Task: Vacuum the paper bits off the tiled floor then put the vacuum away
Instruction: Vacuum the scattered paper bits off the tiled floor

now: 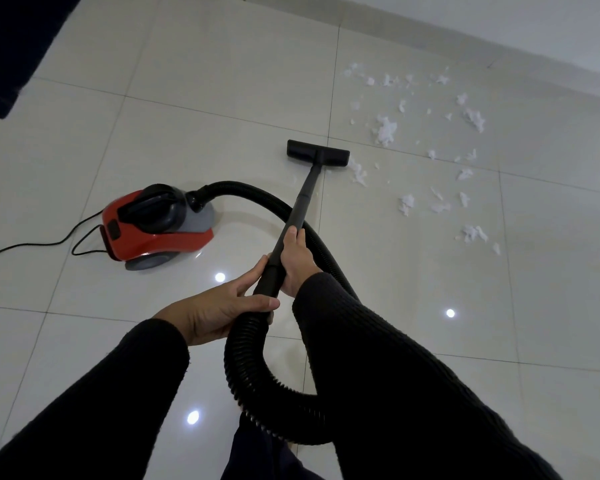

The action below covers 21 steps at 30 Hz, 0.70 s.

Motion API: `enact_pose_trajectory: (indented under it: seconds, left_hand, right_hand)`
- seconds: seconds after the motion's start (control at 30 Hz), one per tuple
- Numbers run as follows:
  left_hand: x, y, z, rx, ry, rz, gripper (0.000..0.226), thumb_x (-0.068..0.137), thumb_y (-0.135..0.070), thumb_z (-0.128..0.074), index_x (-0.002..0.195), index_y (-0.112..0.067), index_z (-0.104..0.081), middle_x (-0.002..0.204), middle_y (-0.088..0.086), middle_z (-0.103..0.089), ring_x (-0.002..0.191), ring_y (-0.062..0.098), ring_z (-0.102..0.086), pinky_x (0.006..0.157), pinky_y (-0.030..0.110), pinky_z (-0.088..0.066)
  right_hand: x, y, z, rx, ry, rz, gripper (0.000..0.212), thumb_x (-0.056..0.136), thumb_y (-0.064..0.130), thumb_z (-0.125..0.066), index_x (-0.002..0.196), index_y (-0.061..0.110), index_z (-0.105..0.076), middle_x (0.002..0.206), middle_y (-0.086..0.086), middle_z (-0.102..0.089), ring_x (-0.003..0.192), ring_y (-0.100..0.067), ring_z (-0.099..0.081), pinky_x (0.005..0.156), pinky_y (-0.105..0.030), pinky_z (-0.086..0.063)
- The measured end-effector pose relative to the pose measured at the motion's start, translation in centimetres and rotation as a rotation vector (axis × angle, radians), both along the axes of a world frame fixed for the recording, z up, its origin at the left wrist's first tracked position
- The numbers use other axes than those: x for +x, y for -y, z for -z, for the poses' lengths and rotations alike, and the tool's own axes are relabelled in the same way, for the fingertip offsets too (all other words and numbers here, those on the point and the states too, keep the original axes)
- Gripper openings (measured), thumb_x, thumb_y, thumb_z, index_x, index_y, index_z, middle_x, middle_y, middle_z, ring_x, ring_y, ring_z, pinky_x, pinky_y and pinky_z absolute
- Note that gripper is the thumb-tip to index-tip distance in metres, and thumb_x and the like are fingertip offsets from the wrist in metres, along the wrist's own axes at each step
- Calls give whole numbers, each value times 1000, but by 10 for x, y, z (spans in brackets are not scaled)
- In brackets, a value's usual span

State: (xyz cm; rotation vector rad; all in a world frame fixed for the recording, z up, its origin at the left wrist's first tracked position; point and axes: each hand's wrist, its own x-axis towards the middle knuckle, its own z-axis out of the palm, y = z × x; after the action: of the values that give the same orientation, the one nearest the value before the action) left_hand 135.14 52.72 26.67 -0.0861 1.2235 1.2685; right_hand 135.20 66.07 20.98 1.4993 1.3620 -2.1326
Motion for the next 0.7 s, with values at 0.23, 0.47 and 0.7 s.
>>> enact_pose_trajectory:
  seconds: [0.23, 0.47, 0.7]
  left_hand:
    - [24, 7, -2, -2, 4, -32, 94, 76, -14, -68, 145, -48, -13, 70, 5, -61, 61, 10, -60, 61, 24, -53]
    - [54, 19, -4, -1, 10, -55, 94, 74, -15, -66, 145, -47, -13, 70, 4, -61, 60, 9, -61, 58, 24, -53]
    - [84, 45, -4, -13, 6, -29, 87, 83, -11, -62, 145, -47, -12, 71, 4, -61, 62, 10, -61, 60, 24, -53]
  right_hand:
    - [21, 6, -6, 3, 1, -46, 54, 104, 44, -28, 154, 35, -9, 143, -6, -42, 113, -24, -57, 93, -41, -51]
    - [50, 17, -8, -9, -7, -63, 53, 105, 42, -28, 154, 35, -12, 142, -8, -44, 90, -16, -57, 83, -36, -51]
    - [82, 44, -6, 0, 9, -42, 54, 104, 43, -29, 154, 35, -10, 139, -5, -45, 102, -21, -59, 89, -38, -52]
